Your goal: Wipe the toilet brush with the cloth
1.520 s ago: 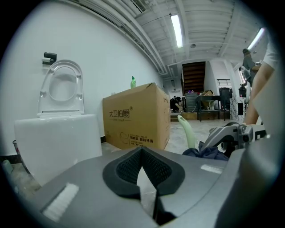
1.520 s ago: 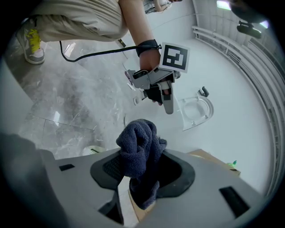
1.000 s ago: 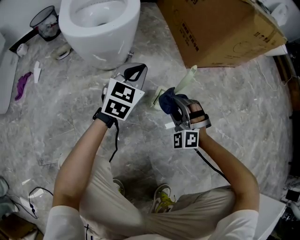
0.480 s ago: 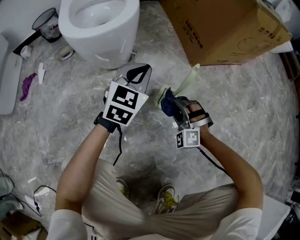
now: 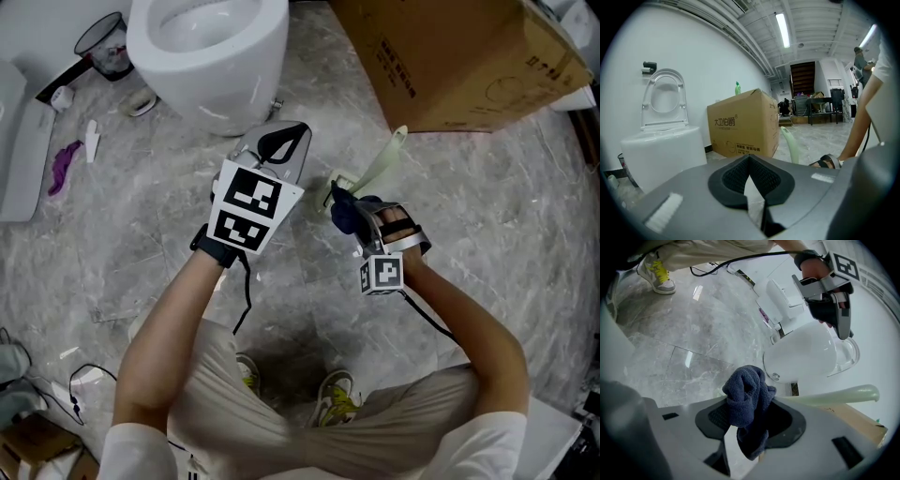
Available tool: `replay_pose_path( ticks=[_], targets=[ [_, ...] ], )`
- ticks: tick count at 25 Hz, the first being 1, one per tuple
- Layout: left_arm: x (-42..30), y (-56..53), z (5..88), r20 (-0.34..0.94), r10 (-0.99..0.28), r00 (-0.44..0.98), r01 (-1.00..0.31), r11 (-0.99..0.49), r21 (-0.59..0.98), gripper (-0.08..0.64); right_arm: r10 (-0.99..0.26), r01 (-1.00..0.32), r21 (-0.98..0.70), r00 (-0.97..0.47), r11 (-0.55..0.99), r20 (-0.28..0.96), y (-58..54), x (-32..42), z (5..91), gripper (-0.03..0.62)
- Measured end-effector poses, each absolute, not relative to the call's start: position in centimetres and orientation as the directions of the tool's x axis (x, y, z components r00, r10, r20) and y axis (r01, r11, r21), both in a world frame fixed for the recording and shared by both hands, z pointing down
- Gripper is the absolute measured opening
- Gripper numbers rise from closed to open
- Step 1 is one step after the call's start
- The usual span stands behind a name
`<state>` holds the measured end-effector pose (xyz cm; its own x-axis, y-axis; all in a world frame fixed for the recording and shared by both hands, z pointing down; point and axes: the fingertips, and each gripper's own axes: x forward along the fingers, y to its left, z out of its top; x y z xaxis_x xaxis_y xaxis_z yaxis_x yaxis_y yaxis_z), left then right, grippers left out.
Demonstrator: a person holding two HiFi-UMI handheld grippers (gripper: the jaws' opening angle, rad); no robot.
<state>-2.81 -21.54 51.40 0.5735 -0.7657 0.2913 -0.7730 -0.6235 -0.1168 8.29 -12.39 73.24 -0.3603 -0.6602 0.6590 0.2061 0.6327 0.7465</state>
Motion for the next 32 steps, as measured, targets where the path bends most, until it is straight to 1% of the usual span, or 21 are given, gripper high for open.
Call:
replay_pose_path(
  ticks=[6, 19, 21, 23, 28, 30, 32],
  targets=[
    [-3.4, -21.2, 51.5, 0.301, -0.771, 0.561, -0.776, -0.617, -0.135, -0.002, -0.649, 0.189, 0.72, -0.328, 0.667, 0.687, -12.7, 8.8, 74.7, 0.181],
    [-2.9, -21.6, 51.7, 0.3, -0.763, 0.573, -0.767, -0.628, -0.13, -0.002, -0.623, 0.249, 0.672, -0.253, 0.697, 0.74, -12.0, 11.4, 76.4, 0.184],
    [-2.7, -21.7, 51.5, 0.29, -0.763, 0.577, -0.77, -0.627, -0.119, -0.002, -0.632, 0.302, 0.677, -0.245, 0.671, 0.735, -11.9, 12.6, 75.7, 0.183],
    [-2.5, -22.0, 51.2, 0.286, -0.764, 0.578, -0.77, -0.627, -0.117, -0.002, -0.645, 0.391, 0.683, -0.247, 0.616, 0.723, -12.3, 14.2, 74.1, 0.181],
    [-1.6, -22.4, 51.2, 0.285, -0.764, 0.579, -0.774, -0.625, -0.103, -0.002, -0.654, 0.55, 0.639, -0.207, 0.537, 0.727, -13.3, 20.0, 71.5, 0.183],
    [-1.3, -22.6, 52.2, 0.297, -0.755, 0.584, -0.761, -0.637, -0.122, -0.002, -0.628, 0.684, 0.582, -0.229, 0.44, 0.744, -13.1, 21.1, 71.5, 0.181],
    [-1.9, -22.9, 53.9, 0.336, -0.75, 0.569, -0.75, -0.641, -0.161, -0.001, -0.591, 0.833, 0.485, -0.257, 0.266, 0.765, -13.1, 20.6, 72.1, 0.172]
  ],
)
